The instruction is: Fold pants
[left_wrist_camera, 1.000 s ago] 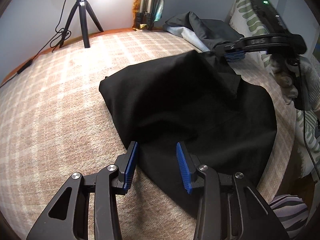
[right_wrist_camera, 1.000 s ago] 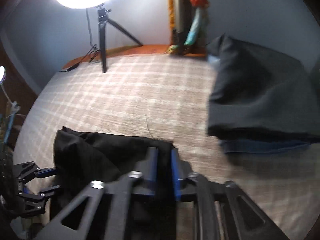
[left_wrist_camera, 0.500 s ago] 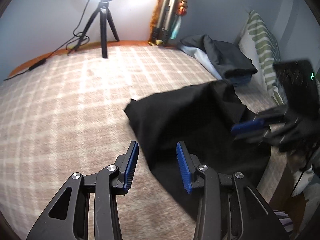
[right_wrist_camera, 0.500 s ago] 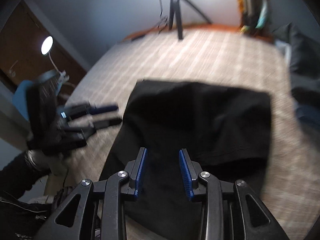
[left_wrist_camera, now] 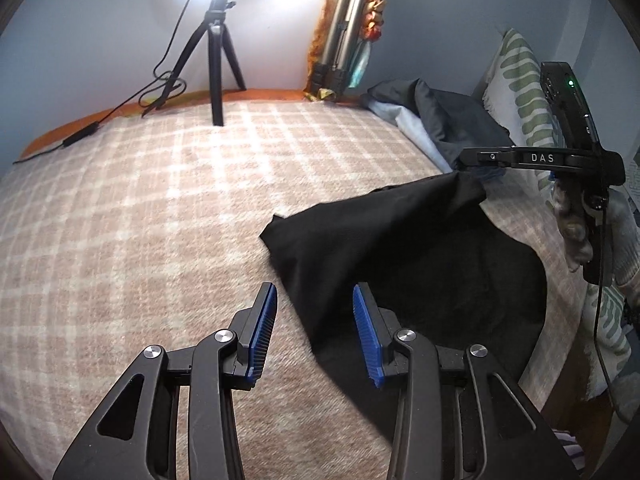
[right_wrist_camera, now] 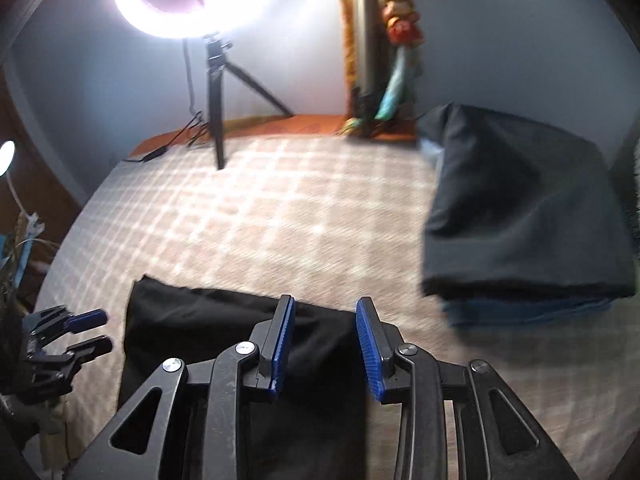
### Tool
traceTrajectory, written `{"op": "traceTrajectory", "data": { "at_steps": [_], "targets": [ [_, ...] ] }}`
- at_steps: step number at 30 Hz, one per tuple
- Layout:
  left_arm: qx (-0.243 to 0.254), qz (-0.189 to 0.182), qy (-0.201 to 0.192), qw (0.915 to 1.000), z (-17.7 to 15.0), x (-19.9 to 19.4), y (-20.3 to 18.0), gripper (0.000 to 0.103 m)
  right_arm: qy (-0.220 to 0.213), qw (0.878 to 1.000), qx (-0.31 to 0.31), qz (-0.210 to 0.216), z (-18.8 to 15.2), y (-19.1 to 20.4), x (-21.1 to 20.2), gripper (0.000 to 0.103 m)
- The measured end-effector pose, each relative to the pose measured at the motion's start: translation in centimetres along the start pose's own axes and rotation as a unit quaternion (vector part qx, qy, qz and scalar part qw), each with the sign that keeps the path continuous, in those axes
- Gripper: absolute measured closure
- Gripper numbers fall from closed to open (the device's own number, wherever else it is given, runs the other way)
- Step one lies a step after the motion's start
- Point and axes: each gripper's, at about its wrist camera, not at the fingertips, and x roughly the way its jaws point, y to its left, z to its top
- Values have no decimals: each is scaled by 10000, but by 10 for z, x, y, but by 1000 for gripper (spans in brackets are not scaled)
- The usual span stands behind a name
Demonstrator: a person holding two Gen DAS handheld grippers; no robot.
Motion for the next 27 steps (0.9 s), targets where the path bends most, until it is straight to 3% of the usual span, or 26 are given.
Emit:
{"op": "traceTrajectory", "data": {
  "at_steps": [7,12,14,17,20,24,25,27],
  "targets": [
    [261,89,-1,9996,15,21,-16,65,41,9992,137,378,-23,-1,-22,68],
    [284,571,138,9979,25,48,-11,65,199,9974,-104,679,-73,10,-42,68],
    [305,843,135,9959,29,53,-7,64,410,9973,-345,509,-93,15,-42,68],
    [285,947,137,9950,32,55,-1,62,851,9936,-719,-174,-120,18,-34,68],
    [233,948,30,9952,35,46,3,62,1060,9939,-316,3,-133,2,-36,68],
    [-58,742,-63,9972,34,22,15,59,803,9967,-79,129,-123,-10,-56,58],
    [-137,648,-60,9978,32,16,17,54,718,9971,-34,238,-119,-12,-61,55],
    [-292,387,-5,9988,28,5,21,42,595,9975,66,380,-109,-15,-65,32]
  ]
}}
